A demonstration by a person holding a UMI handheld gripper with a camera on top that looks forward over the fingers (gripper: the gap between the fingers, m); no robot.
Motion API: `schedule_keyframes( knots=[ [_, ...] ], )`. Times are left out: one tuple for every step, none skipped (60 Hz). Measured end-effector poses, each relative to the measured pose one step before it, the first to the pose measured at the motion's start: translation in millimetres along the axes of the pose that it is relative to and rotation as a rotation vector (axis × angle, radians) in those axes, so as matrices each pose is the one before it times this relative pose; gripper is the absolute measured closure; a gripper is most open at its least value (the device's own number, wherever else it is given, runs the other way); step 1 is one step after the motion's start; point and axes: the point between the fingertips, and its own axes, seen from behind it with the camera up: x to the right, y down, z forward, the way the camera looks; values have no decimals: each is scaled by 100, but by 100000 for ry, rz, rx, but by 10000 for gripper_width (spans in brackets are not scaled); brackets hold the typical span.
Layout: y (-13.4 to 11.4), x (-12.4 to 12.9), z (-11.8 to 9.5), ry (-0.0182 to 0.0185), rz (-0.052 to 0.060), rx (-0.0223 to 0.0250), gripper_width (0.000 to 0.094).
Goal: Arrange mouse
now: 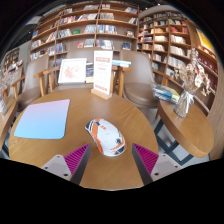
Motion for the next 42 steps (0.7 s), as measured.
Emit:
schedule_keyframes(
  knots=[
    [-120,-8,283,-80,-86,-53,87],
    [-109,-5,283,-78,-54,-117,85],
    [-80,-16,301,-98,-59,-244,86],
    [-120,25,370,-28,-103,-335,84],
    [-63,-51,271,-304,-142,-324,83],
    [-320,-102,248,-612,323,589,85],
    [-214,-18,233,-374,333,188,82],
    [-129,64,332,-54,212,-267,86],
    [-111,50,242,-76,186,-227,83],
    [-214,-115,232,-706,369,174,80],
    [-132,-8,253,-293,401,-205,83],
    [-111,-38,238,-455,351,-309,84],
    [-172,-12,259,-298,420,-65,86],
    [-199,-66,215,-129,336,22,85],
    [-151,45,261,-89,206,-15,85],
    [-170,53,237,-16,174,41,84],
    [-161,45,236,24,232,-1,84],
    [-235,78,252,97,259,-106,82],
    [-136,59,213,-39,310,-103,82],
    [-185,9,221,-33,305,-70,84],
    [-148,12,199,-18,222,-92,83],
    [-136,58,213,13,219,-87,85],
    [-112,51,172,34,341,-141,85],
    [-83,85,220,47,339,-233,85],
    [-91,65,147,55,341,-212,83],
    [-134,101,130,183,335,-147,84],
    [-87,61,143,189,184,-104,86],
    [-111,65,125,216,103,-27,85],
    [-88,24,90,189,91,-10,88],
    [-87,41,105,126,9,-39,93],
    [-74,45,98,199,-35,-6,103],
    [-89,48,62,23,-145,27,115],
    [-57,-20,93,24,-273,52,133],
    [-63,-12,89,-5,-183,54,156],
    [-40,1,78,50,-52,43,179],
    [-96,62,70,169,13,18,198],
    [-23,-16,46,110,-51,68,216],
    [-33,-43,42,16,-129,22,237],
    [-24,-63,31,-100,-149,32,256],
    [-1,-125,20,-253,-87,-70,281],
    [26,-116,9,-232,0,-148,314],
    [28,-176,2,-512,79,-195,357]
  ],
)
